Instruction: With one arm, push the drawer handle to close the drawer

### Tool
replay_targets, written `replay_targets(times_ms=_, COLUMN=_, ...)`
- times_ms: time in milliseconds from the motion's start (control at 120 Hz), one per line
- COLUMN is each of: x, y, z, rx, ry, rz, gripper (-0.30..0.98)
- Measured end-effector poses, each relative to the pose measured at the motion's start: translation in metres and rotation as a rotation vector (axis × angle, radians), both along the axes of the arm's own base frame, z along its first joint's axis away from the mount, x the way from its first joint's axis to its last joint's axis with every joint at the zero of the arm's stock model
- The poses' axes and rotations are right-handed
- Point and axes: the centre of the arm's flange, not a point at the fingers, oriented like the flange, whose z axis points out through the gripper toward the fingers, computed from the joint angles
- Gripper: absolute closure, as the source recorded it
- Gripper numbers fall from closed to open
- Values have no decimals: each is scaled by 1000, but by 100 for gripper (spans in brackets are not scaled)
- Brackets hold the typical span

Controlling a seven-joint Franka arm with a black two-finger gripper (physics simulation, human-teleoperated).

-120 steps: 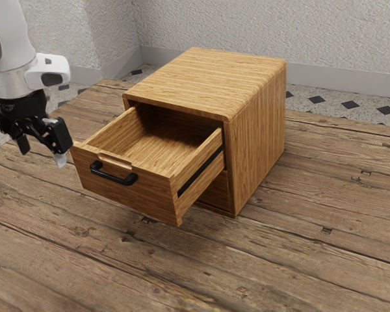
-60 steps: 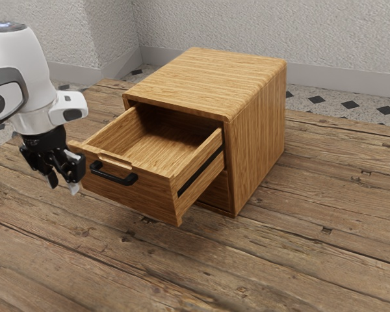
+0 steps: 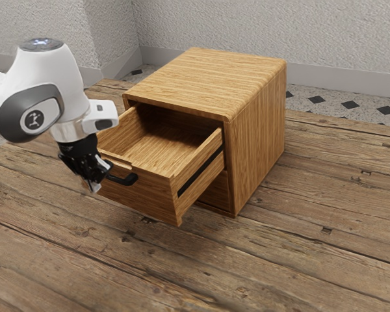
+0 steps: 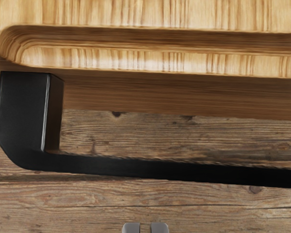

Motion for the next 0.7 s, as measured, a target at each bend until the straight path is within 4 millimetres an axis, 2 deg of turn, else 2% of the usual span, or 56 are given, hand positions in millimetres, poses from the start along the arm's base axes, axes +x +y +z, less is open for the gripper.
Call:
replay_targets(times_ms=300, x=30, y=-12, z=-11, rx=-2, ry=-3, rz=-42, gripper=78)
replay_targets(times_ms=433, x=42, y=-16, z=-1, rx=1, ry=-30, rz=-57, gripper=78)
replay_targets(times_ms=700, x=65, y=-19, z=4, rx=-2, ry=-41, rz=-68, gripper=79)
